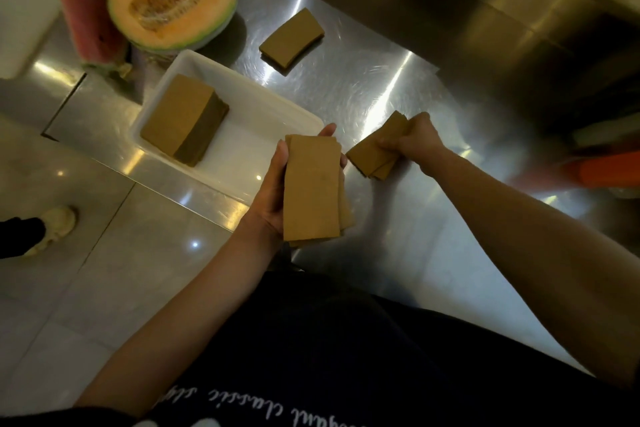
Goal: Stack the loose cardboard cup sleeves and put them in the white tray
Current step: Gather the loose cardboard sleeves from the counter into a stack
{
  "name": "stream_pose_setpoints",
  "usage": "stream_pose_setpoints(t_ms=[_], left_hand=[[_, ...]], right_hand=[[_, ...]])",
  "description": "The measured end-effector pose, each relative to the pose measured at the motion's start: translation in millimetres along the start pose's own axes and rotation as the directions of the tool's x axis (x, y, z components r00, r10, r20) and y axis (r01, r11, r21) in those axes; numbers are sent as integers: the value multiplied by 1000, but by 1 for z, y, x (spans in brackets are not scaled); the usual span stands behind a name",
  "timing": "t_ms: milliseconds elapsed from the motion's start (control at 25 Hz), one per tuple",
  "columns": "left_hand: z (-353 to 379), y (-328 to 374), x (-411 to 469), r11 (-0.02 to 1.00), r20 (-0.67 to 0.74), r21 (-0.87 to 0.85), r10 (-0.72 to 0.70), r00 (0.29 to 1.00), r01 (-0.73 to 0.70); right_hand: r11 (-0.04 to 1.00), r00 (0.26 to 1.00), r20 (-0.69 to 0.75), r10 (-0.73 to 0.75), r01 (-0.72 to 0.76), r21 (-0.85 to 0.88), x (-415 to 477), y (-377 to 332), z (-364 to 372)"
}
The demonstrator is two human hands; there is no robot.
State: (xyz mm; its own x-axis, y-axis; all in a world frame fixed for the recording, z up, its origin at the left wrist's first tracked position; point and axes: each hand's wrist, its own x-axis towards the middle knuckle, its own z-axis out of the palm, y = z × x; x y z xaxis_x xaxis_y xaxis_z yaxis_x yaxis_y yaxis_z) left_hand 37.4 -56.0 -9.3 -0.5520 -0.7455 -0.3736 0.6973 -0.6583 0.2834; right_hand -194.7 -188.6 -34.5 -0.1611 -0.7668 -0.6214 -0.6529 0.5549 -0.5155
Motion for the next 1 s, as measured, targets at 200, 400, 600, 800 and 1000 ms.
stream_pose_setpoints(t_ms=[200,400,600,800,1000], left_hand=[[-2,13,-3,997,78,-59,-45,996,49],[1,31,0,998,113,-49,-30,993,36],[4,35,2,998,116,-4,-63,991,64],[4,43,-2,979,-63,75,-185,981,190],[1,48,-5,969,-137,143,-183,974,203]], right_hand=[[918,987,101,-123,74,390,-57,-22,-40],[868,951,218,-220,89,488,-124,-50,-72],[872,901,321,-292,113,476,-168,-83,-53],[908,895,337,-291,149,391,-174,-94,-15],[928,936,72,-344,327,180,-177,-96,15]])
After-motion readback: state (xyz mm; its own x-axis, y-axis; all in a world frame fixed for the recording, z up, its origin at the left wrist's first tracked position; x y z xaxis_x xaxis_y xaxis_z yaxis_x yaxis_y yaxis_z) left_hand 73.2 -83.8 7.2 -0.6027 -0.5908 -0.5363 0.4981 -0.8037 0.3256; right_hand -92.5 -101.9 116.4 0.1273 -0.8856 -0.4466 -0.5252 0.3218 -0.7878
